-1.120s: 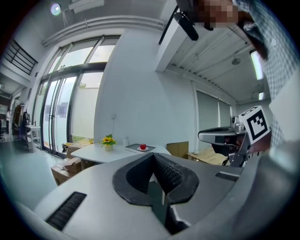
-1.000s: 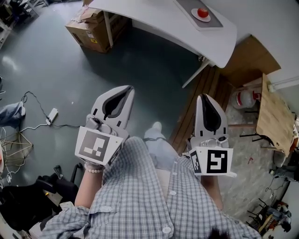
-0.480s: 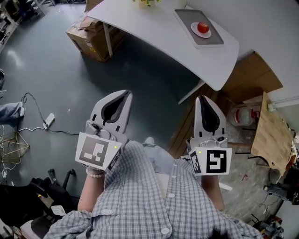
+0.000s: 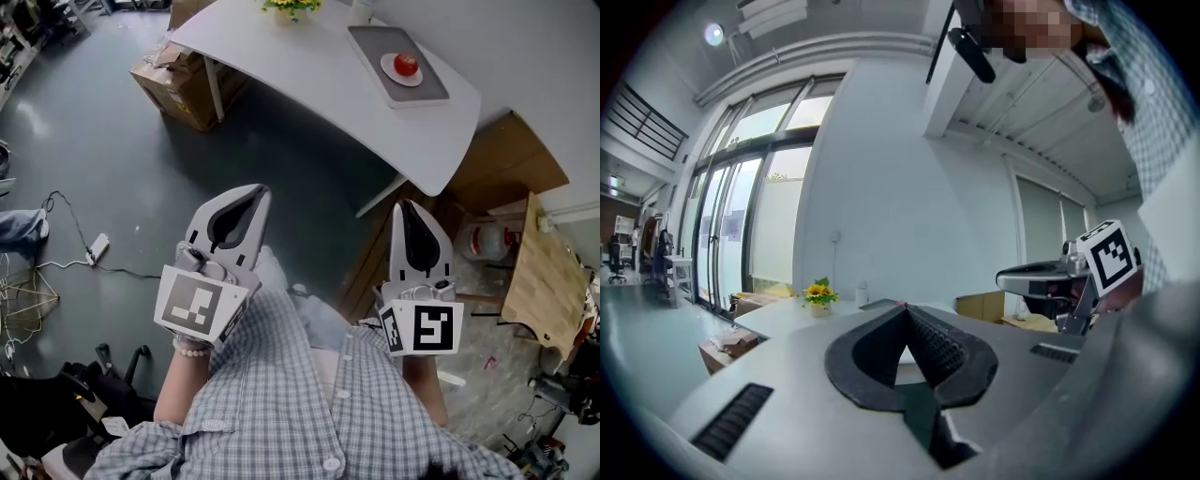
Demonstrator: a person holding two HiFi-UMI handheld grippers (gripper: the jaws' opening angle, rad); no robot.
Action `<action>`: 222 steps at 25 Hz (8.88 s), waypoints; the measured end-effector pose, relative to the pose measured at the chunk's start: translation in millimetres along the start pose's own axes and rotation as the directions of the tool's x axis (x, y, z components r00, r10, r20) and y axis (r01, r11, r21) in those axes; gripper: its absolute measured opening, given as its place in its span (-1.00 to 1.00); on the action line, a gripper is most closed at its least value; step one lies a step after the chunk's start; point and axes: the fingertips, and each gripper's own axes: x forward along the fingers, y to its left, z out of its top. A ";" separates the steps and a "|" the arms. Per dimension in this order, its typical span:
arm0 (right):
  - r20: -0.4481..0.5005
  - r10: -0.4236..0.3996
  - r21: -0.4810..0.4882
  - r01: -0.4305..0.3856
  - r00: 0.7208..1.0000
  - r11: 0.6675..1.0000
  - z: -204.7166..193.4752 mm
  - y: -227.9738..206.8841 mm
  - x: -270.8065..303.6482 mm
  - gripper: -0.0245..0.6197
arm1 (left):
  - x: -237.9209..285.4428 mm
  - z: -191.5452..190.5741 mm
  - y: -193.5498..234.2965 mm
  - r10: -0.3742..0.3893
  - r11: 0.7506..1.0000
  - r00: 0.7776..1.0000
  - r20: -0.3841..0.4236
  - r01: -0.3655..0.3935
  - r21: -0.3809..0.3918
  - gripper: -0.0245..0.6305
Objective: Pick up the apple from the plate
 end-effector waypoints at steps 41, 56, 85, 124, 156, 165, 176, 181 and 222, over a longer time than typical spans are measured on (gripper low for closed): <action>-0.101 -0.363 -0.019 0.363 0.926 0.932 -6.8 -103.2 200.9 -0.82 | 254.9 26.6 141.0 -0.340 0.941 0.940 -0.012 0.340 -0.005 -0.89; -0.190 -0.282 0.026 0.292 0.940 0.956 -51.1 -197.8 273.7 -0.82 | 361.5 13.9 119.2 -0.365 0.930 0.926 -0.099 0.357 -0.092 -0.89; -0.540 -0.081 0.236 0.243 0.837 0.941 -232.1 -342.5 362.6 -0.82 | 580.8 -104.2 77.6 -0.403 0.913 0.776 -0.485 0.302 -0.276 -0.89; -0.726 0.173 0.516 0.362 0.665 0.776 -317.0 -332.6 393.2 -0.67 | 634.2 -194.6 66.5 -0.394 0.910 0.561 -0.728 0.127 -0.395 -0.68; -0.702 0.219 0.521 0.279 0.678 0.806 -271.3 -227.0 410.0 -0.67 | 536.5 -174.6 145.6 -0.325 0.896 0.664 -0.674 -0.012 -0.444 -0.68; -0.694 0.304 0.547 0.203 0.653 0.813 -271.2 -164.3 419.4 -0.67 | 467.7 -194.4 181.2 -0.283 0.885 0.663 -0.693 -0.098 -0.456 -0.68; -0.742 0.315 0.469 0.122 0.592 0.875 -299.8 -121.4 420.5 -0.68 | 435.0 -235.9 198.7 -0.249 0.919 0.601 -0.760 -0.100 -0.380 -0.68; -0.736 0.301 0.462 0.125 0.606 0.878 -303.1 -116.0 420.6 -0.69 | 434.0 -243.1 202.3 -0.275 0.911 0.616 -0.738 -0.079 -0.406 -0.68; -0.203 0.021 0.262 0.034 0.979 0.964 -47.1 -165.7 431.3 -0.83 | 423.1 -8.1 220.6 -0.310 0.945 0.930 -0.198 0.280 -0.167 -0.89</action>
